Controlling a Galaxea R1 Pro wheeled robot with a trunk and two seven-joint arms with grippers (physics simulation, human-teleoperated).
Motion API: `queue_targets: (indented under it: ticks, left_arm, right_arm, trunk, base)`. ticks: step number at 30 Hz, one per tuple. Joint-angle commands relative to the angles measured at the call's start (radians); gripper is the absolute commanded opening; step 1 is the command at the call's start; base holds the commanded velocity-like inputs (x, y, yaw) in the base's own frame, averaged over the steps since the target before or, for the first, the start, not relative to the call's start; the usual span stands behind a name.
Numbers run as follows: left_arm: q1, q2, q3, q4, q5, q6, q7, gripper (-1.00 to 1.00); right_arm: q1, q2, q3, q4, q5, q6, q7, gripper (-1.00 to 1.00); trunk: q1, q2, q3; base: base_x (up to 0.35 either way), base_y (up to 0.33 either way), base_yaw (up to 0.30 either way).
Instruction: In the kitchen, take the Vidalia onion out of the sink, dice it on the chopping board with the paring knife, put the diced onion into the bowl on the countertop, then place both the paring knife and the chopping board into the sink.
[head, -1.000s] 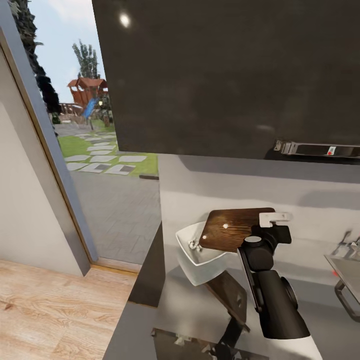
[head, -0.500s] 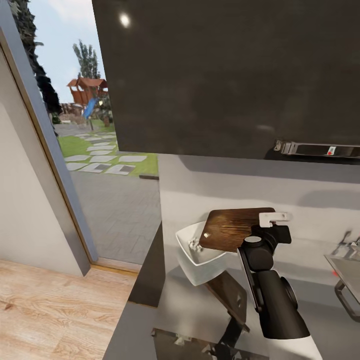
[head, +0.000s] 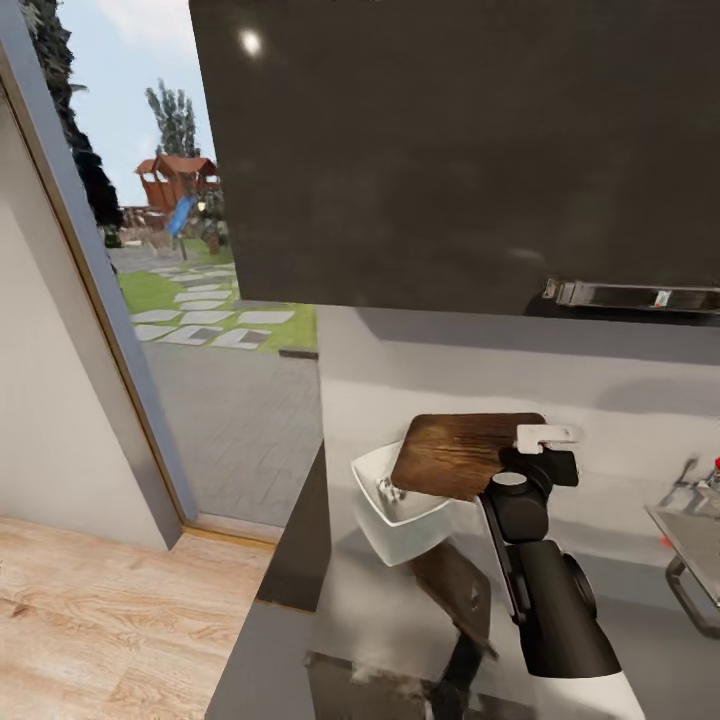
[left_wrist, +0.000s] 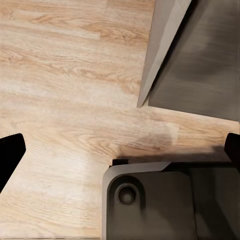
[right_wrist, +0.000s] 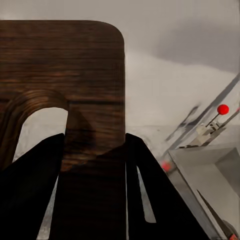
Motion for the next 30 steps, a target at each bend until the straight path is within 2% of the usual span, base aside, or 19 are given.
queue_targets:
  ticks: [1, 4, 5, 7, 11, 15, 17, 26, 30]
  left_arm:
    - [0.0, 0.002, -0.003, -0.001, 0.007, -0.002, -0.001, 1.0]
    - [0.0, 0.001, -0.003, 0.004, 0.007, -0.002, -0.001, 1.0]
    - [0.0, 0.001, -0.003, 0.005, 0.007, -0.002, 0.0, 1.0]
    - [0.0, 0.001, -0.002, 0.005, 0.007, -0.002, 0.0, 1.0]
    - [0.0, 0.001, -0.003, 0.005, 0.007, -0.002, 0.0, 1.0]
    - [0.0, 0.001, -0.002, 0.006, 0.007, -0.002, 0.0, 1.0]
    - [0.0, 0.001, -0.002, 0.01, 0.007, -0.002, 0.0, 1.0]
    - [0.0, 0.001, -0.004, 0.015, 0.007, -0.002, 0.0, 1.0]
    - [0.0, 0.001, -0.004, 0.016, 0.007, -0.002, 0.0, 1.0]
  right_arm:
    - [-0.001, -0.001, -0.001, -0.001, -0.044, -0.009, -0.005, -1.0]
    - [-0.001, -0.011, -0.004, -0.003, -0.212, -0.028, -0.003, -1.0]
    - [-0.001, -0.013, -0.005, -0.004, -0.241, -0.03, -0.003, -1.0]
    - [-0.001, -0.014, -0.005, -0.006, -0.262, -0.032, -0.001, -1.0]
    - [-0.001, -0.014, -0.006, -0.01, -0.273, -0.034, -0.001, -1.0]
    - [-0.001, -0.018, -0.003, -0.012, -0.273, -0.099, 0.0, -1.0]
    - [-0.001, -0.023, -0.003, -0.012, -0.274, -0.109, -0.001, -1.0]
    - [-0.001, -0.023, -0.004, -0.008, -0.271, -0.114, -0.009, -1.0]
    - [-0.001, -0.017, -0.006, -0.007, -0.271, -0.114, -0.013, -1.0]
  trunk:
    - [0.0, -0.002, -0.002]
    - [0.0, -0.002, -0.002]
    - [0.0, -0.002, -0.002]
    - [0.0, -0.002, -0.002]
    - [0.0, -0.002, -0.002]
    - [0.0, -0.002, -0.002]
    - [0.0, -0.002, -0.002]
    - [0.0, -0.002, -0.002]
    - [0.0, -0.002, 0.001]
  base:
    - [-0.284, 0.0, 0.0]
    - [-0.316, 0.0, 0.0]
    - [-0.326, 0.0, 0.0]
    - [-0.328, 0.0, 0.0]
    - [-0.329, 0.0, 0.0]
    - [-0.33, 0.0, 0.0]
    - [-0.33, 0.0, 0.0]
    - [-0.319, -0.121, -0.001]
    - [-0.266, -0.22, -0.155]
